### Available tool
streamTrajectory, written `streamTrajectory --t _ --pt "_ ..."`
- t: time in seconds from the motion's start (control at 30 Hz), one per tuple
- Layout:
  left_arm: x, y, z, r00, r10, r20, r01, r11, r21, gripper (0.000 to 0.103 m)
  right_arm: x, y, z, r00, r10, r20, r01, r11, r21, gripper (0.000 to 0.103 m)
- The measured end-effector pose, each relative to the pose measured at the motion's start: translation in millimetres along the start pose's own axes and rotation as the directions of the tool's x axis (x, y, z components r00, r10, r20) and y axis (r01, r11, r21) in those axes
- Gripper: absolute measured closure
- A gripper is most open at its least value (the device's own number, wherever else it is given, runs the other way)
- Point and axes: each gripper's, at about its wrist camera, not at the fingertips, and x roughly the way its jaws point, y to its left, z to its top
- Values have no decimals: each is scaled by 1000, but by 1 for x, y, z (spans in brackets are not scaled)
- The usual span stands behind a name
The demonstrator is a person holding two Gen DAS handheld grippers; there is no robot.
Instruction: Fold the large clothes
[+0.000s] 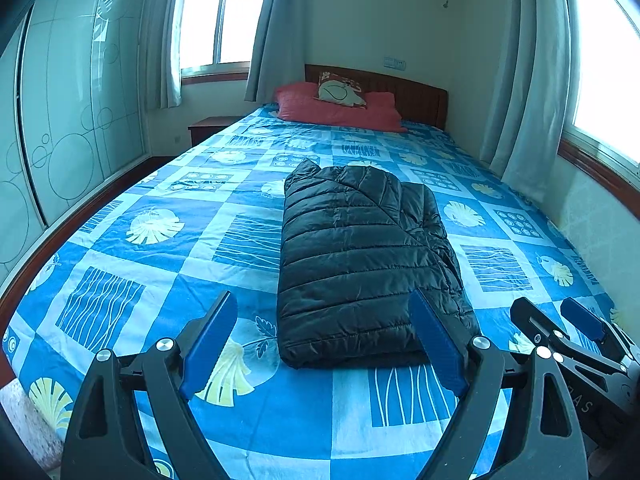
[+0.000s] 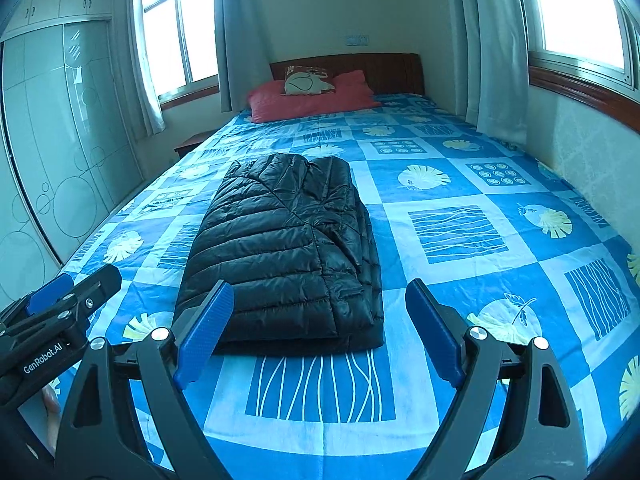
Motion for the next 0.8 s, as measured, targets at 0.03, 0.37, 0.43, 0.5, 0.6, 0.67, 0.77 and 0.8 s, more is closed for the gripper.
streamTrajectory --t 0.03,0.37,0.43,0.5,0.6,0.67,0.77,0.8 --pt "0 0 0 1000 0 1 0 1000 1 17 0 0 0 1000 0 1 0 1000 1 15" --pt "1 -1 0 1000 -1 -1 1 1000 2 17 0 1 0 1000 -1 0 1 1000 0 15" --pt "1 -1 0 1000 -1 -1 1 1000 2 17 0 1 0 1000 -1 0 1 1000 1 15" --pt "1 -1 0 1000 1 -2 -1 1000 1 17 0 2 1 1000 0 1 0 1000 -1 15" --pt "2 0 0 1000 -2 -2 2 1000 -1 17 0 3 1 1000 1 1 -1 1000 -1 15" --pt "2 0 0 1000 -1 -3 1 1000 -5 17 1 4 0 1000 0 1 0 1000 -1 15" --pt "3 -1 0 1000 -2 -4 2 1000 -12 17 1 5 0 1000 1 1 -1 1000 -2 15" --pt "3 -1 0 1000 -3 -2 3 1000 -13 17 0 5 0 1000 0 1 0 1000 -2 15"
